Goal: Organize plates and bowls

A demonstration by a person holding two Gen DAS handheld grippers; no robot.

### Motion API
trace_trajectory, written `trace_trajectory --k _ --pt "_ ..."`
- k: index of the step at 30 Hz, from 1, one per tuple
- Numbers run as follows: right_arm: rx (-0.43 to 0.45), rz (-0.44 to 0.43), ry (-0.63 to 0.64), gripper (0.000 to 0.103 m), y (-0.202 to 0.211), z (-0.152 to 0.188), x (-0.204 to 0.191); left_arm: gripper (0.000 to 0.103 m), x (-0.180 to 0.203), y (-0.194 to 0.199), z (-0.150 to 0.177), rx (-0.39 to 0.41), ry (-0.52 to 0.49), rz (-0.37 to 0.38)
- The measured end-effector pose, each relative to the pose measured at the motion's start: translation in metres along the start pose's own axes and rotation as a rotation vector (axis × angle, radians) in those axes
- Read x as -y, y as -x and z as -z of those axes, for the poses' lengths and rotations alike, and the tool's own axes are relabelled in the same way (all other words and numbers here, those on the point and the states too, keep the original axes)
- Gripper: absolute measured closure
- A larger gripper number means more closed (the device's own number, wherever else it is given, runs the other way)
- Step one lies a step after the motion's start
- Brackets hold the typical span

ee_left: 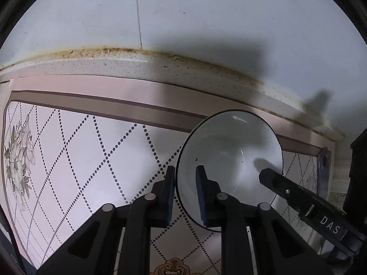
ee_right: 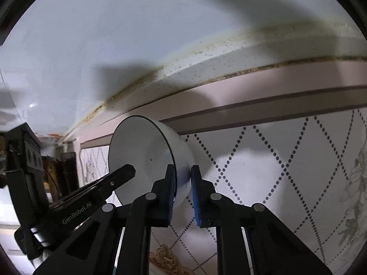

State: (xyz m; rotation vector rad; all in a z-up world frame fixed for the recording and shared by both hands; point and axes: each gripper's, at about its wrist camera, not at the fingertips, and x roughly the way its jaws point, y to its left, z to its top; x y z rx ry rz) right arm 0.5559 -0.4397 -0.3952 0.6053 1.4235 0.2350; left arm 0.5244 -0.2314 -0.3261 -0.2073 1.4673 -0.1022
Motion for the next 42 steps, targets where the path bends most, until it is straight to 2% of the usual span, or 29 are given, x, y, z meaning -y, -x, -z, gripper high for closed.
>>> trace_trajectory --k 10,18,25,34,42 --pt "0.028 0.040 0.031 0.088 0.013 0.011 -0.010 0.089 0.013 0.023 0.017 0.045 -0.066 -0.002" --pt "0.076 0.031 0.019 0.088 0.054 0.047 -0.011 0.088 0.034 0.066 0.054 0.074 -0.136 0.058" --pt "0.140 0.049 0.012 0.088 0.118 0.104 -0.005 0.088 0.066 0.104 0.106 0.101 -0.234 0.118" --pt "0.196 0.096 -0.013 0.088 0.202 0.200 0.025 0.088 0.098 0.133 0.184 0.092 -0.355 0.175" --pt "0.192 0.104 -0.069 0.088 0.224 0.279 0.053 0.088 0.113 0.125 0.239 0.041 -0.438 0.172"
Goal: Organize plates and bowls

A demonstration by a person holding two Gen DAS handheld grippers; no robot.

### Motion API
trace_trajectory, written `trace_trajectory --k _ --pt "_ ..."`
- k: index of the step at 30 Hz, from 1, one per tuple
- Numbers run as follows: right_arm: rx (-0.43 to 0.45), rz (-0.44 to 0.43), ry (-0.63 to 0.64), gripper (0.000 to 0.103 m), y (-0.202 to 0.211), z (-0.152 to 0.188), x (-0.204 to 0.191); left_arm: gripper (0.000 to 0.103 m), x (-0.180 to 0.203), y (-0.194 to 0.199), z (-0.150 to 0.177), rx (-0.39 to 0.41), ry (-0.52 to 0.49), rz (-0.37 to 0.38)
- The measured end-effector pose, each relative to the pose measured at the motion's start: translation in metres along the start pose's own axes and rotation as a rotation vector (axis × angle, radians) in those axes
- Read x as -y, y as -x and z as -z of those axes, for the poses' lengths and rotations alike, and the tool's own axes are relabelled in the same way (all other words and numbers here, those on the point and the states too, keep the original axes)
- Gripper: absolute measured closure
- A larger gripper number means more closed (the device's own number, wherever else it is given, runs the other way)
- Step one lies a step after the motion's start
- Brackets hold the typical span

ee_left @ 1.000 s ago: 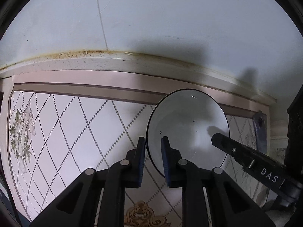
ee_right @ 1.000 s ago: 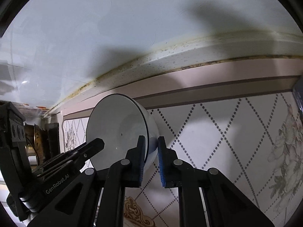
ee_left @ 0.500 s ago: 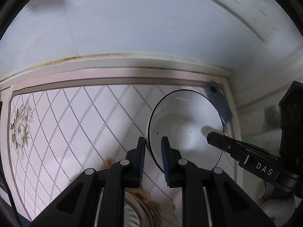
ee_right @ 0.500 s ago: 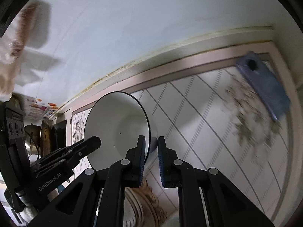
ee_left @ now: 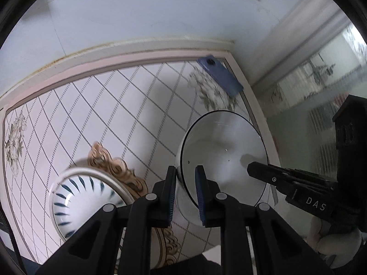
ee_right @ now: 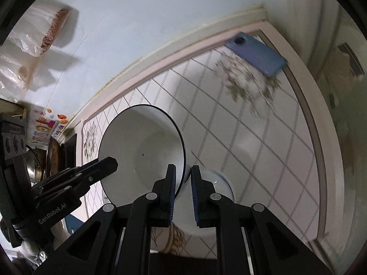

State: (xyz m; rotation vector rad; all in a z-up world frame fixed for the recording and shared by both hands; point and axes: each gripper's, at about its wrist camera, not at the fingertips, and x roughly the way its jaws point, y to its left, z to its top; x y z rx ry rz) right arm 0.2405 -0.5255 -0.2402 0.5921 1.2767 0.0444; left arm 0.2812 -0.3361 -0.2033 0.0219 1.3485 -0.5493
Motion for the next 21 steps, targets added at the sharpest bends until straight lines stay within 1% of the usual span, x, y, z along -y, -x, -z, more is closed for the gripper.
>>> trace_trajectory --k 3,10,18,21 --pt "-0.016 0.012 -0.014 0.088 -0.001 0.020 0.013 0.088 0.007 -0.009 0.008 -0.022 -0.014 -0.009" --pt "-0.058 0.032 -0.036 0.088 -0.017 0.043 0.035 0.088 0.015 -0.033 0.029 -0.075 -0.032 -0.035" --pt "-0.089 0.049 -0.038 0.088 -0.034 0.052 0.048 0.088 0.013 -0.052 0.040 -0.116 -0.026 -0.058" --pt "-0.099 0.054 -0.031 0.088 -0.039 0.049 0.048 0.088 0.012 -0.056 0.040 -0.122 -0.026 -0.071"
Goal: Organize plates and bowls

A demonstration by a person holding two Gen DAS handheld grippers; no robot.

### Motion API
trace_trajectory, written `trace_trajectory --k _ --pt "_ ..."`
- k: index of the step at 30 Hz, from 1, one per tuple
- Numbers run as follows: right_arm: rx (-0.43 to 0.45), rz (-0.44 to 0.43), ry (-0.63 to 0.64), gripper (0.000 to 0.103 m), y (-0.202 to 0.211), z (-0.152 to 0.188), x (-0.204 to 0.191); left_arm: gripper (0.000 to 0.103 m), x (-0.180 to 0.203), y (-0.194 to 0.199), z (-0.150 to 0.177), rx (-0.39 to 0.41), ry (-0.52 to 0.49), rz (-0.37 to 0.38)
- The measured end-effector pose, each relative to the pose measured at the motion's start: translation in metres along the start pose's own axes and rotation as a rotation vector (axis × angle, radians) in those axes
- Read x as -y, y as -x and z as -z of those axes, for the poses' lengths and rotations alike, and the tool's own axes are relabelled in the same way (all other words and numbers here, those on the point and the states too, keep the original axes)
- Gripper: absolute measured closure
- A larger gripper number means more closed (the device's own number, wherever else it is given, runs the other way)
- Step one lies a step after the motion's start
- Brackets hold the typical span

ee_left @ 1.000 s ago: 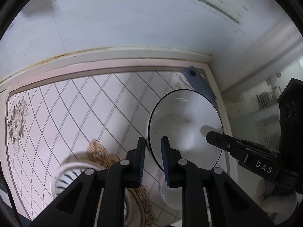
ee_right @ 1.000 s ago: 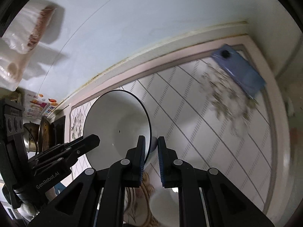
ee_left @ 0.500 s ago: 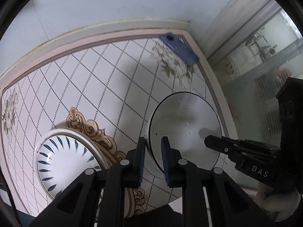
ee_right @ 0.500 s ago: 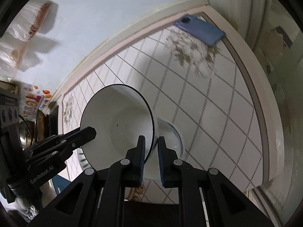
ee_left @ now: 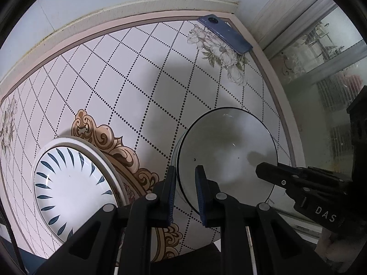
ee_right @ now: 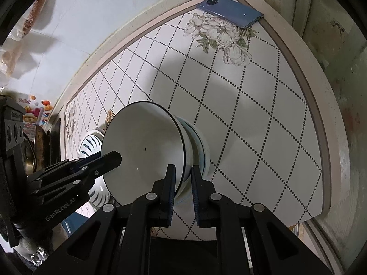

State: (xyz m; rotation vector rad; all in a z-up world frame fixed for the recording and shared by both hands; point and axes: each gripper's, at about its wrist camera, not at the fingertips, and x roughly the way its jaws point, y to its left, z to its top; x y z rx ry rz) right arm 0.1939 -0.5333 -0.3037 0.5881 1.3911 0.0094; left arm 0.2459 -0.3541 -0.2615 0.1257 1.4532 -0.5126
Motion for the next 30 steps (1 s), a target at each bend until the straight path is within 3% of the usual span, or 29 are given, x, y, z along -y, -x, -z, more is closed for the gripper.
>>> trace_trajectory --k 21,28,30 --pt "-0.019 0.047 0.021 0.088 -0.012 -0.004 -0.003 0.088 0.002 -0.008 0.006 -0.015 -0.021 -0.035" --pt "0.008 0.045 -0.001 0.086 0.008 0.002 -0.010 0.087 -0.002 0.041 0.012 0.049 -0.022 -0.047" --pt "0.031 0.068 0.019 0.078 0.023 0.007 -0.019 0.083 -0.002 0.058 0.016 0.075 -0.031 -0.045"
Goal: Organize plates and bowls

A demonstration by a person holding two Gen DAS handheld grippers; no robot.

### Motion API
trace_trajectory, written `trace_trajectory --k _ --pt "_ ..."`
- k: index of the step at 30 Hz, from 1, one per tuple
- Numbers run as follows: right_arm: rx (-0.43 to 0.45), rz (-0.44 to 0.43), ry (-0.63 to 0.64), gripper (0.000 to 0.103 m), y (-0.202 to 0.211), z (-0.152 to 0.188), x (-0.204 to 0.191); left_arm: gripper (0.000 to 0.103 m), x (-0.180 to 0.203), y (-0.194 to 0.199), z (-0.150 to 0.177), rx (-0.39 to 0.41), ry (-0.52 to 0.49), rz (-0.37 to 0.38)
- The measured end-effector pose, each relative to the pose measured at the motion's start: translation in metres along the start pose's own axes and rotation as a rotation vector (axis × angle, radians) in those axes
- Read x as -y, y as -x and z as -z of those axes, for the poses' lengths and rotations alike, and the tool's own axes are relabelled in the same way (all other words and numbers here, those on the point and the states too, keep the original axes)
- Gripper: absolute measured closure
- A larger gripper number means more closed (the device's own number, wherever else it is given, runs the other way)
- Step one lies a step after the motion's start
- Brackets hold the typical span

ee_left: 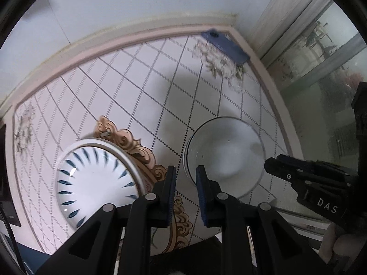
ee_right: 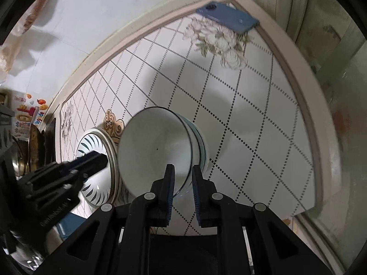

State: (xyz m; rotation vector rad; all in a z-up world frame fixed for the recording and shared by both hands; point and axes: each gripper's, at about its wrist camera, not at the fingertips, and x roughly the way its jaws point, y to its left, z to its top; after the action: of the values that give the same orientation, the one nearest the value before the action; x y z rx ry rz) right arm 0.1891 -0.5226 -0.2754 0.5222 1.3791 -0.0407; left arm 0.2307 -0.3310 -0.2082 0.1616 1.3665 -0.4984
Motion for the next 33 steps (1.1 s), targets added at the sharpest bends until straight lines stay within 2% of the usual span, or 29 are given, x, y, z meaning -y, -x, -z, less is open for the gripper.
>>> trace_trajectory --k 2,4,7,9,12,19,21,29,33 --pt "0.032 0.022 0.019 0.047 0.017 0.004 -0.008 0.079 0.000 0.019 0.004 0.035 -0.017 -0.007" --pt "0.061 0.032 0.038 0.032 0.033 0.009 -0.016 0.071 0.000 0.033 0.007 0.057 -0.032 -0.014" --pt "0.108 0.060 0.068 0.022 0.060 0.019 -0.028 0.050 -0.002 0.054 0.012 0.085 -0.044 -0.004" --pt "0.131 0.075 0.079 0.019 0.073 0.024 -0.034 0.027 -0.005 0.067 0.015 0.111 -0.042 0.003" --pt "0.162 0.108 0.102 0.015 0.091 0.033 -0.043 0.016 -0.007 0.081 0.016 0.140 -0.041 0.008" --pt "0.239 0.139 0.120 0.012 0.132 0.056 -0.059 0.012 -0.010 0.110 0.022 0.180 -0.034 0.037" --pt "0.261 0.141 0.119 0.012 0.144 0.063 -0.062 0.005 -0.009 0.117 0.025 0.191 -0.038 0.044" --pt "0.342 0.158 0.147 0.011 0.188 0.084 -0.079 0.004 -0.002 0.143 0.032 0.227 -0.048 0.073" --pt "0.348 0.157 0.146 0.011 0.195 0.088 -0.081 0.004 0.002 0.146 0.033 0.233 -0.048 0.076"
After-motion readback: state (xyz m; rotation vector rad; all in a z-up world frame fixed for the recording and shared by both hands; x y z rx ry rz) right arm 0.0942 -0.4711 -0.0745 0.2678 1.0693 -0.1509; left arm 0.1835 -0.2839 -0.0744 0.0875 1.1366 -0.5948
